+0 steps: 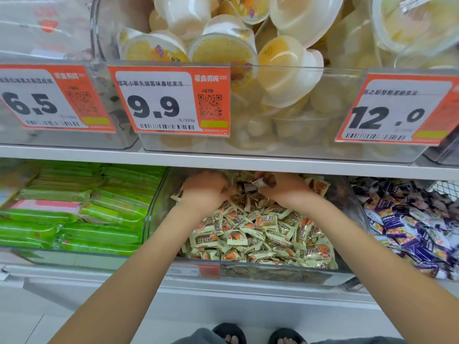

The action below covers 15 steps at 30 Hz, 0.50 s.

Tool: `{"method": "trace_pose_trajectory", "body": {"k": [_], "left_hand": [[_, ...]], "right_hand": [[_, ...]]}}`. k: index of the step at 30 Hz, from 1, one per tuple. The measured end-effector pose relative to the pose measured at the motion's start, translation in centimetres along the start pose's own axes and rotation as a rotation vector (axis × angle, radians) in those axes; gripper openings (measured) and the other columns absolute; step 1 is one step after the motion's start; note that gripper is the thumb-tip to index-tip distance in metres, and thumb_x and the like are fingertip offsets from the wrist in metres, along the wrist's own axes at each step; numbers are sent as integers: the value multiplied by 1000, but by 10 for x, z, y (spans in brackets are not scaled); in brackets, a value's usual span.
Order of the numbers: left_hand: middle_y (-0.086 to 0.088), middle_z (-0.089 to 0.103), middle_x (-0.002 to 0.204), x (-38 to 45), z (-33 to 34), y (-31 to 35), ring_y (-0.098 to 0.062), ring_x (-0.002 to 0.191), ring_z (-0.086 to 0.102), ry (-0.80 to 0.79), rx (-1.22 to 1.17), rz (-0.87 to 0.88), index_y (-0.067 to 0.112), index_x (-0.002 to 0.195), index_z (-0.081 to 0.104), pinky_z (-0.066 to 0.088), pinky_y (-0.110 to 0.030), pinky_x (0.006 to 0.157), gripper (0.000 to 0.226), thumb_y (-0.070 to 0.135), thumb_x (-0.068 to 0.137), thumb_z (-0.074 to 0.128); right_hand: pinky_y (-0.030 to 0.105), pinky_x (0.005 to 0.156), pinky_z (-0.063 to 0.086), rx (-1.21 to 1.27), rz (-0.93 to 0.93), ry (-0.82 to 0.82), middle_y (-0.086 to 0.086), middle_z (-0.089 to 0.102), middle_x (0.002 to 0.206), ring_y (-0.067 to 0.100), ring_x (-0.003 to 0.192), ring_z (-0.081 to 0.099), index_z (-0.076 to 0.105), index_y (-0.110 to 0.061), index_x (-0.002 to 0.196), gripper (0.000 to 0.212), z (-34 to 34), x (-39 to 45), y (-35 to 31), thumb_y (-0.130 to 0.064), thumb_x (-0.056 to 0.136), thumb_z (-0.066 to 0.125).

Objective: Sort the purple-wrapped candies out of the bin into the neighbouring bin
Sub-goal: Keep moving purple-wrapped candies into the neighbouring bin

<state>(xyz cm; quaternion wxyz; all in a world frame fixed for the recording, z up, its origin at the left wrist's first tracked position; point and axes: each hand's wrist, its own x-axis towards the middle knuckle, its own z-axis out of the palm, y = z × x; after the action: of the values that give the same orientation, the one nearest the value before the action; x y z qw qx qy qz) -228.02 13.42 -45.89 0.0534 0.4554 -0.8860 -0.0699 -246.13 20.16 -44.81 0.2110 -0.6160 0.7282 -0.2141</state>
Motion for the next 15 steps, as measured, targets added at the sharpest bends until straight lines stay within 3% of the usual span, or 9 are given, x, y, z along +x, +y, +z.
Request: {"method": "trace_pose_trajectory", "body": {"k": [2,3,6,9,11,15], "left_hand": [[2,66,101,7,9,12,-18,90,61,-118,-92,50,23,98,68,50,-30,76,28,46,91,54],[0,65,111,9,15,14,-19,95,61,-166,-82,53,23,109,67,52,-32,79,31,45,91,55],[-3,57,129,15,24,6,-23,107,58,-113,40,-8,24,129,54,50,-32,82,46,49,90,54],[0,30,153,18,23,-4,-27,135,36,-140,82,-38,28,144,33,37,-41,105,70,48,83,60],[1,29,153,19,20,-1,-25,138,32,-206,110,-39,30,143,36,30,-42,110,69,44,81,62],[1,49,138,25,21,5,-21,126,45,-218,95,-98,29,125,58,30,-42,108,51,52,79,55]], "right_hand": [[5,47,39,33,11,77,-10,57,78,8,64,56,54,-30,90,8,-5,-10,2,-27,91,61],[2,46,35,48,3,109,-14,52,74,1,62,50,51,-32,84,15,-8,-16,4,-25,89,64],[3,59,36,186,-23,211,-14,54,78,1,72,51,55,-28,90,22,-11,-36,13,-17,82,72],[6,66,44,416,-32,297,-5,60,82,8,77,57,60,-20,91,25,-9,-54,23,-6,77,75],[7,69,47,453,-53,304,-4,62,85,9,79,59,60,-21,89,26,-10,-60,25,-5,76,76],[9,72,49,479,-74,330,-8,64,85,5,79,61,58,-33,82,34,-14,-64,24,-6,75,77]]}}
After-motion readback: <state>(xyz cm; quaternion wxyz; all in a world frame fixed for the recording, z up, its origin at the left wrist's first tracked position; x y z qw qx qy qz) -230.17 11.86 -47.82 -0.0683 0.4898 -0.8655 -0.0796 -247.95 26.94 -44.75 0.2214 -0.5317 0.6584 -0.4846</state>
